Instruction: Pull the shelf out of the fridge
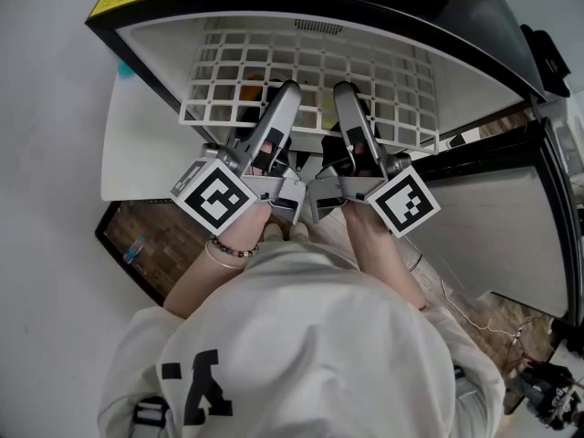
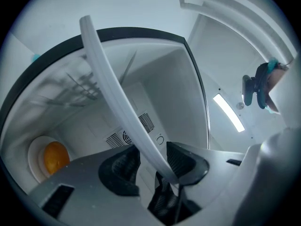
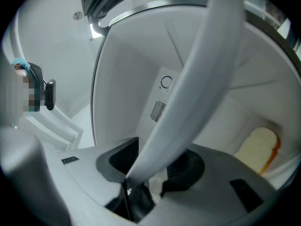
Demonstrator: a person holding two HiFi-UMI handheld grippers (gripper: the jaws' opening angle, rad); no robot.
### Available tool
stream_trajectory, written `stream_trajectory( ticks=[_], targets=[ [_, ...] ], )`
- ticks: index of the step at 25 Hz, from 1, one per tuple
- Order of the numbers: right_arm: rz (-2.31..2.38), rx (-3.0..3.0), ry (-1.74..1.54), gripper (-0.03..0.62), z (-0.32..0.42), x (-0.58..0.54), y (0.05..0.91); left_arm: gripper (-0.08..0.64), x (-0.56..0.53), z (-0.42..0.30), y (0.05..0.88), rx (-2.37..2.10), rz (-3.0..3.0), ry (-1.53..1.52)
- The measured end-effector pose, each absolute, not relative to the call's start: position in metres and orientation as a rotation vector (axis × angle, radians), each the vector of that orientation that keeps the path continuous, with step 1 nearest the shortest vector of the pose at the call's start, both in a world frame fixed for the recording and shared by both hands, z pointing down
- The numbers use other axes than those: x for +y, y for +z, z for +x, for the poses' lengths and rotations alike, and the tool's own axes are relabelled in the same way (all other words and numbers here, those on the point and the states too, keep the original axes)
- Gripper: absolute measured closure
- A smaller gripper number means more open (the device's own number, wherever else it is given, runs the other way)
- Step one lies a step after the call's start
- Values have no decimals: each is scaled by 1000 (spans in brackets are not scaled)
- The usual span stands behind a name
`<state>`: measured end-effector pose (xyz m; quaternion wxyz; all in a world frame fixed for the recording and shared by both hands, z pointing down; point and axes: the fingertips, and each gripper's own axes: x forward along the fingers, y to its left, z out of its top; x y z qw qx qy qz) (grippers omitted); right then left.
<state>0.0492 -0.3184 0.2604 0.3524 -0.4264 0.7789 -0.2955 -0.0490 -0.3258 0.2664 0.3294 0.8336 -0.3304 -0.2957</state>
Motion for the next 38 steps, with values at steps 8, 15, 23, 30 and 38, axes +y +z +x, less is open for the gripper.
stream_trajectory(
  ticks=[8, 15, 23, 30, 38],
  targets=[
    [-1106, 2012, -767, 428, 44, -307, 259, 384, -314, -54, 265, -853, 2175, -780],
    [-1112, 2001, -773, 431, 47, -305, 261, 389, -312, -52, 267, -843, 2168, -774],
    [-1116, 1984, -787, 440, 47, -299, 263, 396, -306, -52, 268, -831, 2162, -773],
    [-1114, 1961, -788, 445, 48, -296, 264, 399, -303, -51, 269, -814, 2165, -758],
    [-1114, 1924, -800, 451, 51, -296, 271, 407, -303, -49, 275, -791, 2158, -753]
  ],
)
